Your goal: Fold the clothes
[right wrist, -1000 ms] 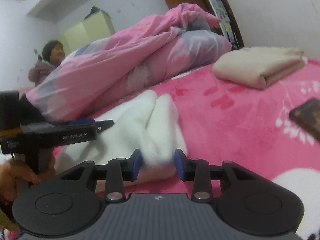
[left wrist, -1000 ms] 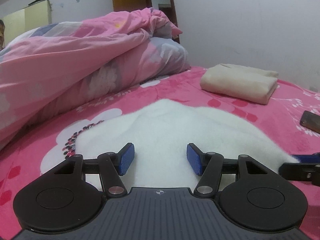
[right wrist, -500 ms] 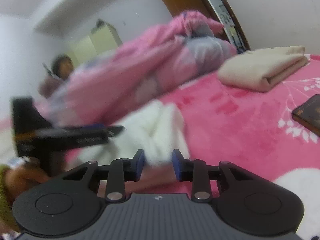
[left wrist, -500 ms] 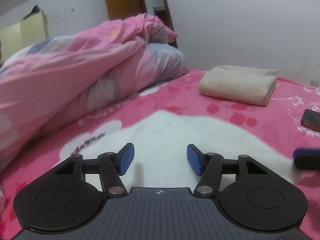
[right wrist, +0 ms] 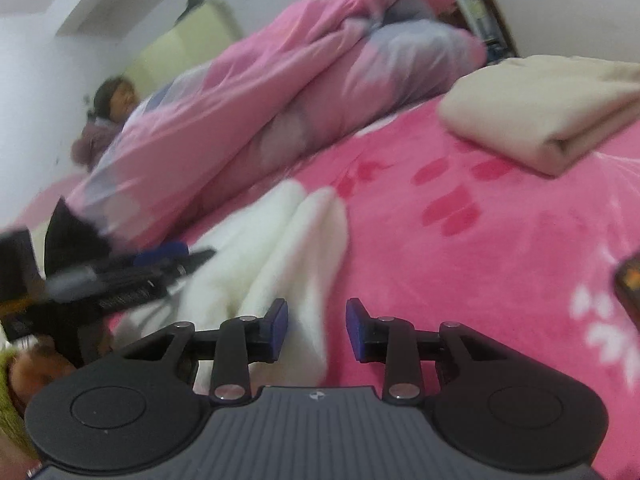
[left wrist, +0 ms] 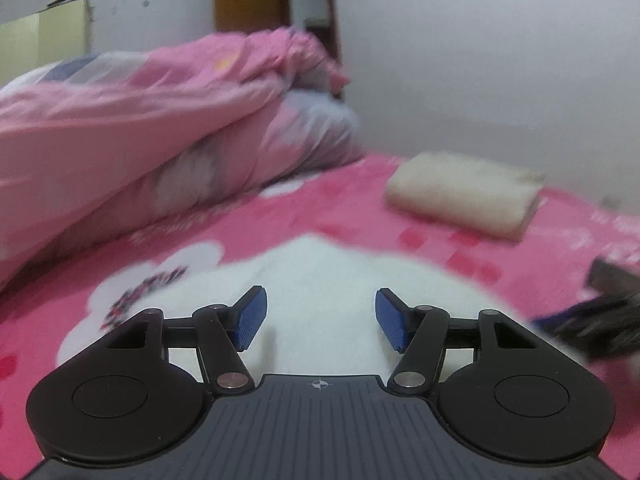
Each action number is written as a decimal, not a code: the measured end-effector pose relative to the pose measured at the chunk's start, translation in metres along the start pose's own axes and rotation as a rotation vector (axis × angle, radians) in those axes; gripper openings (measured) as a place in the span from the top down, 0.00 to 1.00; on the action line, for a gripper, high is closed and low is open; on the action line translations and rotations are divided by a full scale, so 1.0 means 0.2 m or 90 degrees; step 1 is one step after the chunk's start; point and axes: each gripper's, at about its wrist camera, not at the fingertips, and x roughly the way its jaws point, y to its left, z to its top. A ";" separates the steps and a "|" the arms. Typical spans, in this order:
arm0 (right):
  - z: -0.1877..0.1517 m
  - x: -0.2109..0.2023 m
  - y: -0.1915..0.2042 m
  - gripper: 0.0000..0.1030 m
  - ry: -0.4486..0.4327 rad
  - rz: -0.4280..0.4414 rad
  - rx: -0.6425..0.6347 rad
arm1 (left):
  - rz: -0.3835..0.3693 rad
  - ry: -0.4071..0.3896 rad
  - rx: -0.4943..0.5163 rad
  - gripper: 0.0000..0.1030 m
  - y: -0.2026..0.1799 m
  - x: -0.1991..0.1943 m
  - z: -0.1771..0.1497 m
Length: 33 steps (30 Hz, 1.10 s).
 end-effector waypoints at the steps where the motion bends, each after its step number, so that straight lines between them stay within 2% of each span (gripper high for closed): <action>1: 0.01 0.02 0.01 0.67 0.010 0.005 -0.007 | -0.021 0.007 0.007 0.40 -0.02 0.03 0.03; 5: 0.05 0.12 -0.02 0.69 0.044 0.042 0.002 | -0.104 0.034 0.037 0.39 -0.11 0.13 0.15; 8: 0.05 0.15 0.00 0.77 0.047 0.043 -0.014 | -0.105 0.068 0.098 0.39 -0.21 0.26 0.17; 10: 0.02 0.13 0.08 0.83 0.026 0.016 -0.068 | -0.096 0.088 0.112 0.39 -0.23 0.30 0.13; 11: 0.01 0.12 0.13 0.90 0.015 0.001 -0.099 | -0.092 0.098 0.119 0.39 -0.25 0.33 0.11; 14: -0.03 0.10 0.22 0.90 -0.005 -0.032 -0.156 | -0.080 0.103 0.108 0.38 -0.24 0.35 0.08; 15: -0.04 0.10 0.22 0.91 -0.006 -0.038 -0.152 | -0.077 0.101 0.099 0.38 -0.23 0.34 0.07; 19: -0.07 0.06 0.11 0.92 -0.015 -0.039 -0.045 | -0.078 0.101 0.074 0.38 -0.18 0.33 0.06; 23: -0.08 0.05 0.04 0.92 -0.013 -0.034 0.019 | -0.077 0.094 0.070 0.38 -0.18 0.34 0.06; 26: -0.07 0.06 -0.02 0.90 -0.001 -0.015 0.059 | -0.087 0.087 0.045 0.39 -0.15 0.34 0.05; 28: -0.03 0.07 -0.02 0.84 0.012 -0.004 0.051 | -0.100 0.084 0.017 0.39 -0.12 0.34 0.05; 29: 0.00 0.09 0.00 0.80 0.017 -0.011 0.028 | -0.107 0.082 0.000 0.39 -0.10 0.34 0.05; 30: 0.03 0.10 0.03 0.71 0.021 -0.023 -0.003 | -0.115 0.081 -0.017 0.39 -0.08 0.34 0.05; 32: 0.08 0.13 0.09 0.62 0.028 -0.046 -0.066 | -0.131 0.077 -0.057 0.40 -0.03 0.34 0.05; 33: 0.11 0.15 0.11 0.61 0.036 -0.049 -0.087 | -0.139 0.075 -0.079 0.40 -0.01 0.34 0.05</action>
